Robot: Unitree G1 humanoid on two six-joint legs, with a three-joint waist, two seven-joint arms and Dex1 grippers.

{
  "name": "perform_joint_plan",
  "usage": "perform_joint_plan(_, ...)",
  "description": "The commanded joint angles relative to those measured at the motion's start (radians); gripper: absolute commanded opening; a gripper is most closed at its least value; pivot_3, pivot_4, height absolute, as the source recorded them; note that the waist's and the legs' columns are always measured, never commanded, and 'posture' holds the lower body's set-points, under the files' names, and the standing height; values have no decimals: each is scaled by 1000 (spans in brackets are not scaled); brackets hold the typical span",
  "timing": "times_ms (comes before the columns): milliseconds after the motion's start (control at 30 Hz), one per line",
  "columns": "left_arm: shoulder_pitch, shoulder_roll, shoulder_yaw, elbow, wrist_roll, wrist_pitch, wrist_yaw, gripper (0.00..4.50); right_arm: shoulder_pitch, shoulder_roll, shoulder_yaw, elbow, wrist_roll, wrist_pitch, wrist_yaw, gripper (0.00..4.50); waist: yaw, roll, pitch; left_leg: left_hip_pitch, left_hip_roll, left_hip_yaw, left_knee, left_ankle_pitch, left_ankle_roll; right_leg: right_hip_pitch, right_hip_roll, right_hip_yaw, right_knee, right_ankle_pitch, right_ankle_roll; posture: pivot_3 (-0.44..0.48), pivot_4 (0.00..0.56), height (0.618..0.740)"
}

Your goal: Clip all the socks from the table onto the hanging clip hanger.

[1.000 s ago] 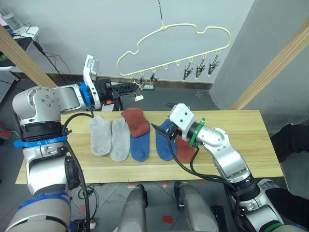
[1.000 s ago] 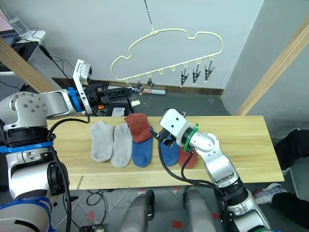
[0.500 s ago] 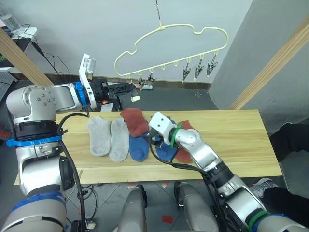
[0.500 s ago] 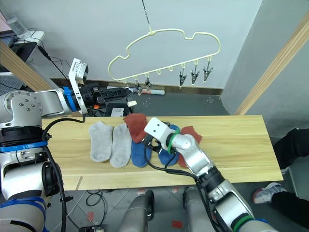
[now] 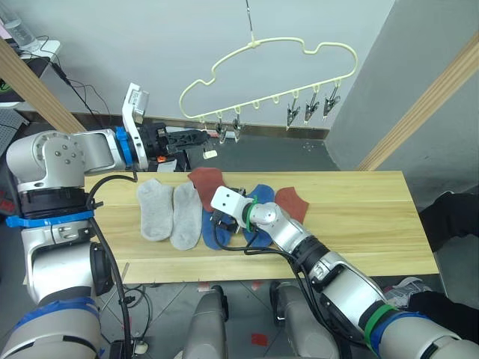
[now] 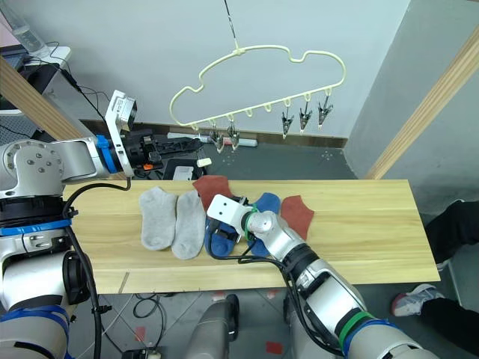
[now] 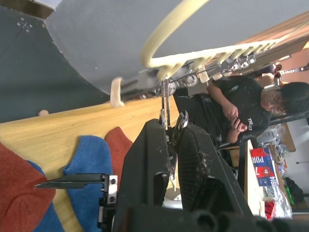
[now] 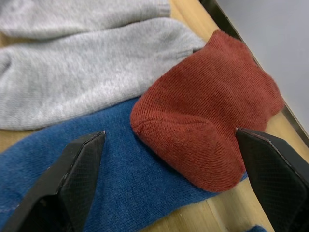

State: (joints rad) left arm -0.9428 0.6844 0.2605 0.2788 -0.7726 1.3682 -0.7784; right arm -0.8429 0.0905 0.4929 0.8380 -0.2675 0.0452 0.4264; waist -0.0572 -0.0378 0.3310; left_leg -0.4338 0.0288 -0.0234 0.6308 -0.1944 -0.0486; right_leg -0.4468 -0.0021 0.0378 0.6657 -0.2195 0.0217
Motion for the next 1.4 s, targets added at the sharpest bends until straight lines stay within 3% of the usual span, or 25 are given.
perform_joint_plan(33, 4, 19, 21, -51, -28, 16, -7, 211, -36, 33, -27, 36, 1, -44, -21, 4302, 1, 0, 0, 0, 0, 0, 0, 0, 0, 0, 0, 0, 0, 0, 0, -16, 306, 740)
perform_joint_plan(133, 11, 19, 26, -64, -31, 25, -4, 211, -51, 40, -35, 72, -5, -52, -26, 3587, 1, 0, 0, 0, 0, 0, 0, 0, 0, 0, 0, 0, 0, 0, 0, -10, 302, 740)
perform_joint_plan(467, 16, 4, 42, -78, -39, 33, 16, 211, -77, 33, -78, 129, -7, -68, -45, 69, 2, -1, 0, 0, 0, -1, 0, 0, 0, 0, 0, 0, 1, 0, 0, -17, 301, 740)
perform_joint_plan(600, 15, 0, 41, -75, -41, 31, 20, 211, -78, 25, -91, 103, -3, -96, -35, 24, 1, -1, 0, 0, 0, 0, 0, 0, 0, 0, 0, 0, 0, 0, 0, -23, 305, 740)
perform_joint_plan(700, 13, -4, 39, -70, -40, 26, 20, 211, -25, 28, -144, -64, 85, -49, 44, 24, 1, -1, 0, 0, 0, 0, 0, 0, 0, 0, 0, 0, 0, 0, 0, -35, 310, 740)
perform_joint_plan(800, 10, -6, 36, -61, -36, 17, 18, 211, 117, -16, -146, -466, 178, 104, 165, 24, 2, -1, 0, 0, 0, -1, 0, 0, 0, 0, 0, -1, 1, 0, 0, -41, 314, 740)
perform_joint_plan(1033, 8, -3, 34, -51, -35, 10, 12, 211, 314, -221, -149, -1022, 231, 335, 280, 24, 9, -1, 0, 0, 0, -1, 0, 0, 0, 1, -1, -1, 1, 0, 0, -52, 323, 740)
perform_joint_plan(1267, 7, -13, 16, -28, -25, -14, -1, 211, 515, -512, -160, -1346, 246, 452, 385, 24, 5, -1, 0, 0, -1, -1, 1, 0, 0, 0, 2, -1, 1, -3, 5, -79, 332, 740)
perform_joint_plan(1400, -4, -20, -6, -4, -17, -38, -13, 211, 523, -524, -175, -1337, 234, 430, 321, 24, -6, -1, 0, 0, -1, 1, 2, 0, 0, 0, 2, 1, 0, -3, 5, -101, 333, 740)
